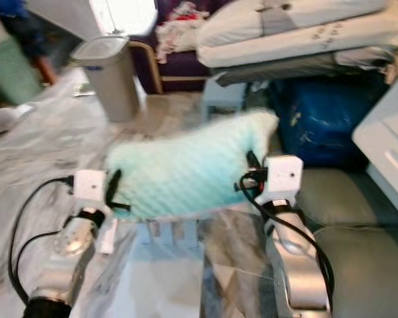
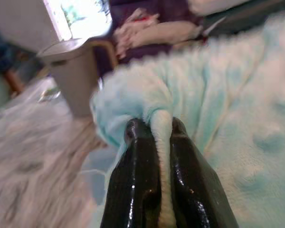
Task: Move the pillow to the sofa
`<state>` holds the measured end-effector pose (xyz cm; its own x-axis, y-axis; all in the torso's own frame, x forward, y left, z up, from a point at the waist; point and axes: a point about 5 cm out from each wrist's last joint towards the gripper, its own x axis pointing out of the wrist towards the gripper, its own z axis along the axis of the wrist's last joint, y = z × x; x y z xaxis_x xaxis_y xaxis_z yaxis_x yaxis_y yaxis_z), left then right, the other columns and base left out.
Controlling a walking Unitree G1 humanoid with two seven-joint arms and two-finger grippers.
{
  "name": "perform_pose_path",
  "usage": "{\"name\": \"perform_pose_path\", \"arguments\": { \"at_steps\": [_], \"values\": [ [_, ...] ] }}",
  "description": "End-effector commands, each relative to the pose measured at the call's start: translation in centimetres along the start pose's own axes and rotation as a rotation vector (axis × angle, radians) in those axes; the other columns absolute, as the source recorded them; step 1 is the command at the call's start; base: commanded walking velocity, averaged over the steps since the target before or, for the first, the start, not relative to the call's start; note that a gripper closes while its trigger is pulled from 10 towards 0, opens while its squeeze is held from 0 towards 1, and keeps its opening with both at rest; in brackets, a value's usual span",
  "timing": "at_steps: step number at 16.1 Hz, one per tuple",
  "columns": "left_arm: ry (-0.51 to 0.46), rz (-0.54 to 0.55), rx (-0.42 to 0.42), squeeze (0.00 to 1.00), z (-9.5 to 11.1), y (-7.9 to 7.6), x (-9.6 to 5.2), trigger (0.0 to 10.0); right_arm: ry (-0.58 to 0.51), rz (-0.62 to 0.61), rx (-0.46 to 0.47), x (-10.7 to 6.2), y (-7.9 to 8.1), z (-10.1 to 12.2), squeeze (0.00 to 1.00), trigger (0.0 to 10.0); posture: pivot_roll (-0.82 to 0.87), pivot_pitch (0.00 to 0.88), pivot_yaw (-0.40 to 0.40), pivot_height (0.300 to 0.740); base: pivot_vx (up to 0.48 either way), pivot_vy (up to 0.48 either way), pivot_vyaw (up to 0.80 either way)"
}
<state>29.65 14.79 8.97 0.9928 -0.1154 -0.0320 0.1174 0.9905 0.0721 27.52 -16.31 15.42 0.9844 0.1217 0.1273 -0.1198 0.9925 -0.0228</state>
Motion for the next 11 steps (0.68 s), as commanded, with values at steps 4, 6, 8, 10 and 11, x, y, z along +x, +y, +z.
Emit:
{"name": "perform_pose_path", "arguments": {
  "at_steps": [4,6,8,10,11],
  "values": [
    [-0.002,-0.086,-0.057,0.0,0.8,-0.7,0.4,10.0,-0.007,-0.007,0.013,-0.2,0.0,0.2,0.0,10.0,-0.17,0.022,0.085,0.74,0.0,0.0,0.0],
    [-0.001,-0.065,-0.061,0.0,0.9,-0.4,0.3,10.0,0.002,-0.005,0.01,-0.2,0.1,0.2,0.0,10.0,-0.17,0.025,0.087,0.74,0.0,0.0,0.0],
    [-0.006,-0.078,-0.074,0.0,1.3,-0.6,0.3,10.0,0.004,-0.004,0.015,-0.2,0.2,0.1,0.0,10.0,-0.17,0.027,0.088,0.74,0.0,0.0,0.0],
    [-0.011,-0.09,-0.076,0.0,1.5,-0.7,0.3,10.0,0.011,-0.002,0.015,-0.3,0.2,-0.1,0.0,10.0,-0.17,0.029,0.089,0.74,0.0,0.0,0.0],
    [-0.011,-0.092,-0.077,0.0,1.5,-0.8,0.3,10.0,0.012,-0.002,0.016,-0.4,0.3,-0.1,0.0,10.0,-0.17,0.029,0.089,0.74,0.0,0.0,0.0]
  ]
}}
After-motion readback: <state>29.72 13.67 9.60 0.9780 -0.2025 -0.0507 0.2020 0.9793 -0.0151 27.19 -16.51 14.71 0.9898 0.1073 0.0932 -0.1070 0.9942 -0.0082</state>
